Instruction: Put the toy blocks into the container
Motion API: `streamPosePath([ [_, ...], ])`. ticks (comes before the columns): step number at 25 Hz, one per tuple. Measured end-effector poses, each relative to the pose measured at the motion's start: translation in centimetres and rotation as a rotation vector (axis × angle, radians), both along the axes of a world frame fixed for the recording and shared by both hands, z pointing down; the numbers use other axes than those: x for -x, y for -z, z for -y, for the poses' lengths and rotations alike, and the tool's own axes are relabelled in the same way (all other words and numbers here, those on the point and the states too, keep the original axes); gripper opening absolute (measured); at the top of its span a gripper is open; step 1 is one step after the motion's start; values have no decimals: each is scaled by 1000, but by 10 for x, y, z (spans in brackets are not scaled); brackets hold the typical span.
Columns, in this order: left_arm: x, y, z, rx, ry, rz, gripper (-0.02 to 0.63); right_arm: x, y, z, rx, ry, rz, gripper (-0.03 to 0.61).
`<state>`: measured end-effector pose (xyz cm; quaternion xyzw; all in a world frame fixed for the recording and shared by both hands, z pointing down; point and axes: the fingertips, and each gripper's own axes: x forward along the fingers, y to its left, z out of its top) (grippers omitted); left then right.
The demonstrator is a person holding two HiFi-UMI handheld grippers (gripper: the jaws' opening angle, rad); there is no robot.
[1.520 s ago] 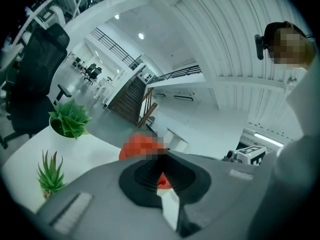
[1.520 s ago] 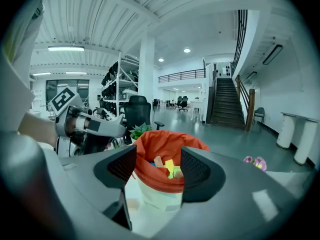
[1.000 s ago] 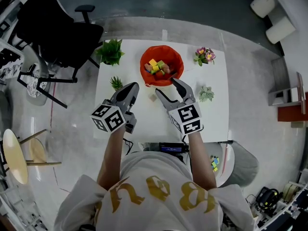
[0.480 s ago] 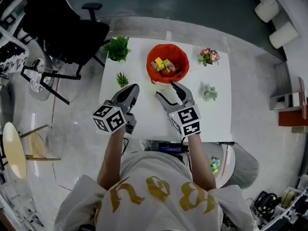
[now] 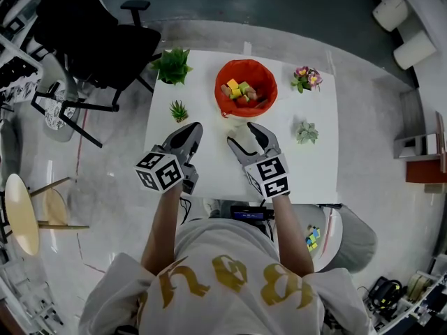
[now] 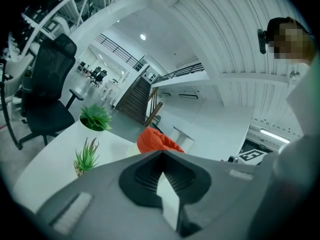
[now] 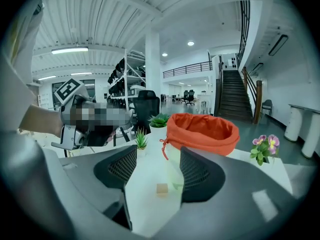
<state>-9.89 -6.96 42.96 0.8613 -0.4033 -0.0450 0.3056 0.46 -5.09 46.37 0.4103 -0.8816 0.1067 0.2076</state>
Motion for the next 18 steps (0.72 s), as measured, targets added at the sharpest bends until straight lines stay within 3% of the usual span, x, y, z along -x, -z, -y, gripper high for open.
streamPosePath([
  [18, -1, -55, -5, 112, 10, 58, 0, 1, -62, -5, 135, 43, -39, 287],
])
